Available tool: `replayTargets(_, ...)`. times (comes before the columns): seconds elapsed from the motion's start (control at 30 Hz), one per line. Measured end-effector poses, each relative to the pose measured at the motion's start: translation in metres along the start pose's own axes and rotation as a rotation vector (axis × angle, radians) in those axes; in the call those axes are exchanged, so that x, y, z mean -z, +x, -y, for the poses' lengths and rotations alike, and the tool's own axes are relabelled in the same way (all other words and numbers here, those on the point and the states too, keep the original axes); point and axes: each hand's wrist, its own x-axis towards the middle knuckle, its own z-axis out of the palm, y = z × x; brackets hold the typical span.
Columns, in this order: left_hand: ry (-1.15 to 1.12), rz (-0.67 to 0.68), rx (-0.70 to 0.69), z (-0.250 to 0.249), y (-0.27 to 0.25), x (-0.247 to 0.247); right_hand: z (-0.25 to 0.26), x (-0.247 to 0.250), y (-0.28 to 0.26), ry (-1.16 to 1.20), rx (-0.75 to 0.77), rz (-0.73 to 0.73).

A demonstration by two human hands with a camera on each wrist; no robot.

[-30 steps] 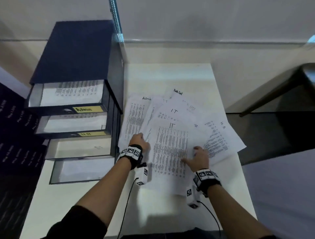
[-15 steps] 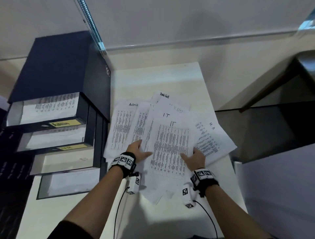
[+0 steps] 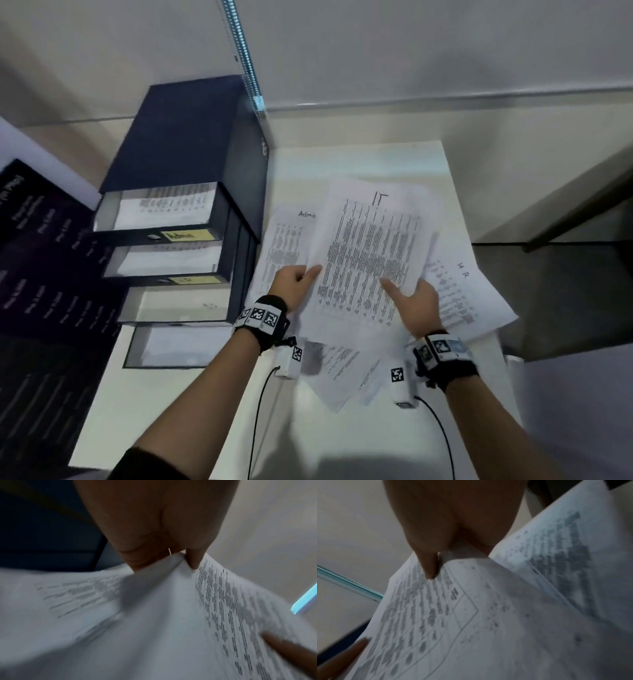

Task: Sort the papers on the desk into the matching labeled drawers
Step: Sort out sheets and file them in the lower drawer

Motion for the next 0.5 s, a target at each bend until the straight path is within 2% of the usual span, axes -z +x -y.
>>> replayTargets(0.1,-0.134,-0.019,-0.022,-0.015,-0.016,0.047,0.026,0.001,0.007,0.234,0.102,0.107)
replayTargets(0.17,-0.279,0.046,0.028,-0.014,-0.035,0.083,0.053,-0.007,0.002,0.356,0.112,0.187)
replayTargets(0.23,-0.380,0.145,0.071,-0.009,-0.059,0.118,0.082,-0.019,-0.013,0.332,0.163,0.262)
replayTargets(0.3,-0.409,0.165,0.108,0.002,-0.084,0.152,0.103,-0.039,-0.034,0.241,0.200,0.427)
replayTargets(0.4,-0.392,0.063,0.123,0.032,-0.117,0.196,0.118,-0.075,-0.075,0.242,0.042,0.823)
replayTargets(0.47,-0.345,0.028,0.158,0.061,-0.137,0.221,0.117,-0.103,-0.104,0.194,-0.045,0.961)
replayTargets(0.5,-0.329,0.057,0.189,0.075,-0.147,0.233,0.113,-0.117,-0.116,0.186,-0.092,0.995)
